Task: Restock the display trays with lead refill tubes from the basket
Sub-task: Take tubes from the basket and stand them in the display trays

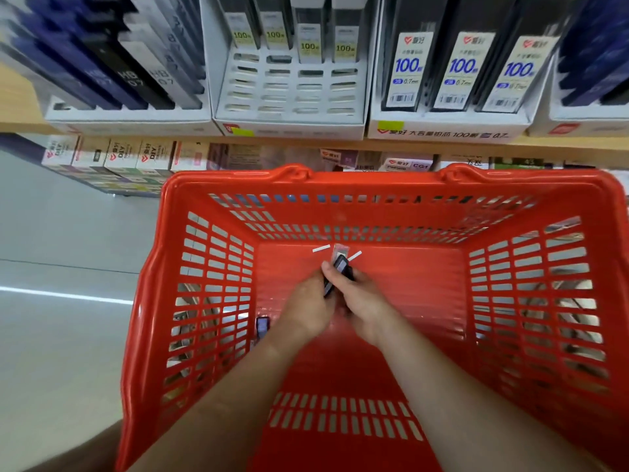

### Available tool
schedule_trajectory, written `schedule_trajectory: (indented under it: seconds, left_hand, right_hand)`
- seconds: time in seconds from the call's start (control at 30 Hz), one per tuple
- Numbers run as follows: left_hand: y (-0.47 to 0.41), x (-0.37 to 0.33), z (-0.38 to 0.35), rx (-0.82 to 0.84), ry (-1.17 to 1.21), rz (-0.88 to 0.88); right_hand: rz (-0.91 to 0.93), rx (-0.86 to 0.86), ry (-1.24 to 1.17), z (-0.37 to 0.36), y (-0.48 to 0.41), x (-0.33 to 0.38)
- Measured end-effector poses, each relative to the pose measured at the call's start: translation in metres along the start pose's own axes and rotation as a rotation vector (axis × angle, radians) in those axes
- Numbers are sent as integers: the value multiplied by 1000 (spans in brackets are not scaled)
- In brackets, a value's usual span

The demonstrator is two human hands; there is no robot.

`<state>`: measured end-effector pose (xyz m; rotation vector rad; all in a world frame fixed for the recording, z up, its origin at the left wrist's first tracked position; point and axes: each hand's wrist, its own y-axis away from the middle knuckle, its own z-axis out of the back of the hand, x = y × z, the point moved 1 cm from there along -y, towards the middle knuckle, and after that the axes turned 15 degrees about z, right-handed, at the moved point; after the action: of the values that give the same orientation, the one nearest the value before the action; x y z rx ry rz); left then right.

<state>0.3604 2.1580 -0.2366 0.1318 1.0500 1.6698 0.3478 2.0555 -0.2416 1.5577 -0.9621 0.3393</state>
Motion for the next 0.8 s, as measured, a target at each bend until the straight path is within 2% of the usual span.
schedule_trajectory:
  seconds: [0.1, 0.2, 0.33, 0.4, 0.57, 0.67, 0.8]
  left_hand:
    - [15, -7, 2, 100, 132, -13]
    - [25, -5, 6, 152, 84, -51]
    - [38, -1, 22, -19, -83, -96]
    - [45, 4, 29, -103, -124, -77]
    - [59, 16, 37, -187, -144, -20]
    - [61, 17, 36, -200, 145, 98]
    - [73, 2, 44, -30, 800, 227]
  right_hand:
    - [-25, -139, -161, 1, -1, 2]
    - [-67, -204, -238, 2, 2, 3]
    - [-138, -161, -500, -3, 13, -4]
    - [-147, -162, -515, -8, 17, -9]
    - [-137, -160, -482, -15, 25, -10]
    - [-122, -107, -471, -15, 32, -3]
    - [8, -104, -423, -15, 42, 16]
